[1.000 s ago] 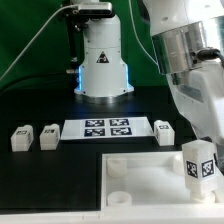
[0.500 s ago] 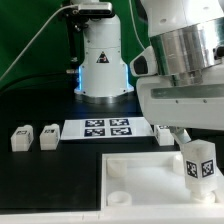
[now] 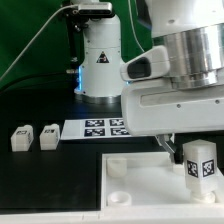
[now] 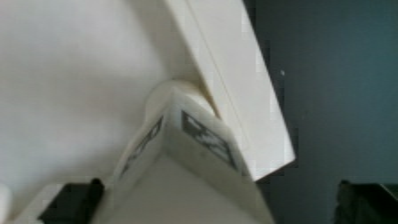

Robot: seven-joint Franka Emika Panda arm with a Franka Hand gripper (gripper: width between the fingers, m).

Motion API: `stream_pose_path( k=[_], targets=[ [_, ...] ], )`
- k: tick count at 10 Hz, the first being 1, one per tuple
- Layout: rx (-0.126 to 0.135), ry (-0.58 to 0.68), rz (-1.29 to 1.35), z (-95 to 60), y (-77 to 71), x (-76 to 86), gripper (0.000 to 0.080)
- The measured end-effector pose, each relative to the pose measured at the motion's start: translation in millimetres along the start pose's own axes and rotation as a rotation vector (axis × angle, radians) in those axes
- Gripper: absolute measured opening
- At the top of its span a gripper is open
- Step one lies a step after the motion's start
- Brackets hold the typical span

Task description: Assemble one leg

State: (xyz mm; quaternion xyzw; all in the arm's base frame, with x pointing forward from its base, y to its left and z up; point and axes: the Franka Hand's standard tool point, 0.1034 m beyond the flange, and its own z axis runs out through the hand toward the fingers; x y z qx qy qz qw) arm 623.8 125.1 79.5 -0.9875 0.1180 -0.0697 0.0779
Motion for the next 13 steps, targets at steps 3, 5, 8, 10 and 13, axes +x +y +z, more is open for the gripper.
stream_pose_path(
  k=[3,5,8,10,13],
  targets=[
    [0.0,0.0,-0.091,0.2,1.9,1.7,0.0564],
    [0.0,0.004,-0.057,-0.2,2.7,2.7,0.0426],
    [-0.002,0.008,0.253,-0.6,8.1,5.2,0.0326],
    [0.012,0.002,0.448,-1.1,11.3,6.6,0.0324],
    [0.063,-0.042,1.03,0.7,14.4,4.2,0.0318]
  ],
)
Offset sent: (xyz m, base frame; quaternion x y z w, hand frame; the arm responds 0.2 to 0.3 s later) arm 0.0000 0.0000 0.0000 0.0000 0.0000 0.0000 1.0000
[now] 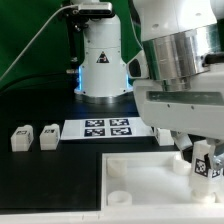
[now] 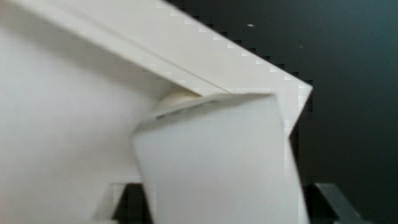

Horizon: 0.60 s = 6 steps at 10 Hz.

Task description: Assemble one leg

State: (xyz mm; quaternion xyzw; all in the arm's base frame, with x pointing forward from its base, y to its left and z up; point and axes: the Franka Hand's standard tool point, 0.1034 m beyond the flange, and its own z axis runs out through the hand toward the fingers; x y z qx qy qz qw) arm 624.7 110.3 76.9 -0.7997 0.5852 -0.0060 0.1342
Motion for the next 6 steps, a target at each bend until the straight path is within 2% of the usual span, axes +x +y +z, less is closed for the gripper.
stream_pose_path(
  k=[1,3,4,6],
  targets=[
    [0.031,-0.009,0.194,1.9,2.1,0.3,0.0317],
    [0.052,-0.027,0.426,2.1,1.8,0.3,0.0316],
    [0.052,-0.03,0.491,2.1,1.9,0.5,0.0316],
    [0.052,-0.029,0.459,2.3,2.3,0.5,0.0316]
  ],
)
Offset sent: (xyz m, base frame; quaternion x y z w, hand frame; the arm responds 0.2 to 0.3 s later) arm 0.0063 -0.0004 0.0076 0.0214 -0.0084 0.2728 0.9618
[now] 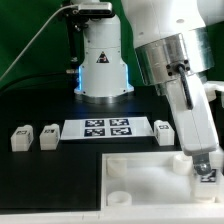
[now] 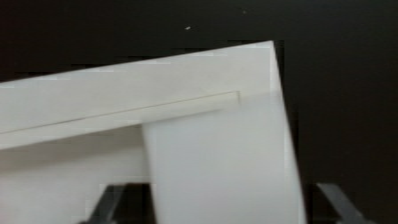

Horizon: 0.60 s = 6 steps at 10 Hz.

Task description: Assemble one leg

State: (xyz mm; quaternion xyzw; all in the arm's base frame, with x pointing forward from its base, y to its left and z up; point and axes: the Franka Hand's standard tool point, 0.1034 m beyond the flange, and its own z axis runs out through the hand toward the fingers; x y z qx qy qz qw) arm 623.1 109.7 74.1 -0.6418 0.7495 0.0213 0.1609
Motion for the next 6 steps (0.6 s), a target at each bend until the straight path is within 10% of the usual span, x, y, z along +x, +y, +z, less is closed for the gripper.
stream_pose_path(
  k=[2,6],
  targets=[
    [-0.014,0.004,-0.105,0.6,1.9,-6.1,0.0598],
    [-0.039,0.035,-0.583,0.7,3.1,-14.9,0.0647]
  ],
)
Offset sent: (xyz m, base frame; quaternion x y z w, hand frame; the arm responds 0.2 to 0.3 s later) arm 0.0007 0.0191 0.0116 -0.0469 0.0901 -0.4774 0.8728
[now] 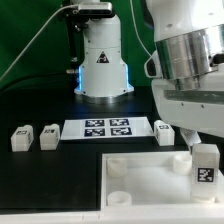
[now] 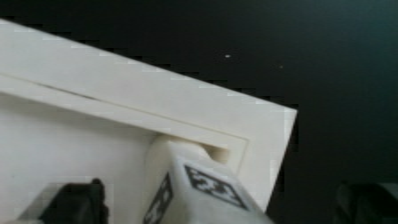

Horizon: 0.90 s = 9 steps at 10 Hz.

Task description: Assemble one leg

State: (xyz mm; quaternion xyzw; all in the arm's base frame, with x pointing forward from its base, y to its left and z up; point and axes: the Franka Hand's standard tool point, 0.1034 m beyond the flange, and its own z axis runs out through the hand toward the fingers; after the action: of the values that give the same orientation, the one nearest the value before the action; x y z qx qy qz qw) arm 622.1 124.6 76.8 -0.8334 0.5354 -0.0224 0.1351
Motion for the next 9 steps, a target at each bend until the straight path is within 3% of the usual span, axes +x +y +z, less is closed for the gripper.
stream_pose_path(
  k=[2,4,5,6,8,9],
  targets=[
    [-0.001,0.001,-0.201,-0.2,0.3,1.0,0.0649],
    [-0.057,-0.011,-0.546,-2.4,1.3,10.3,0.0649],
    [-0.071,-0.028,-0.709,-0.8,-1.9,13.8,0.0649],
    [-0.066,-0.022,-0.689,0.1,-3.0,14.2,0.0649],
    [-0.067,-0.021,-0.626,0.5,-2.6,13.6,0.0401],
    [-0.068,-0.02,-0.555,0.8,-2.1,13.3,0.0401]
  ],
)
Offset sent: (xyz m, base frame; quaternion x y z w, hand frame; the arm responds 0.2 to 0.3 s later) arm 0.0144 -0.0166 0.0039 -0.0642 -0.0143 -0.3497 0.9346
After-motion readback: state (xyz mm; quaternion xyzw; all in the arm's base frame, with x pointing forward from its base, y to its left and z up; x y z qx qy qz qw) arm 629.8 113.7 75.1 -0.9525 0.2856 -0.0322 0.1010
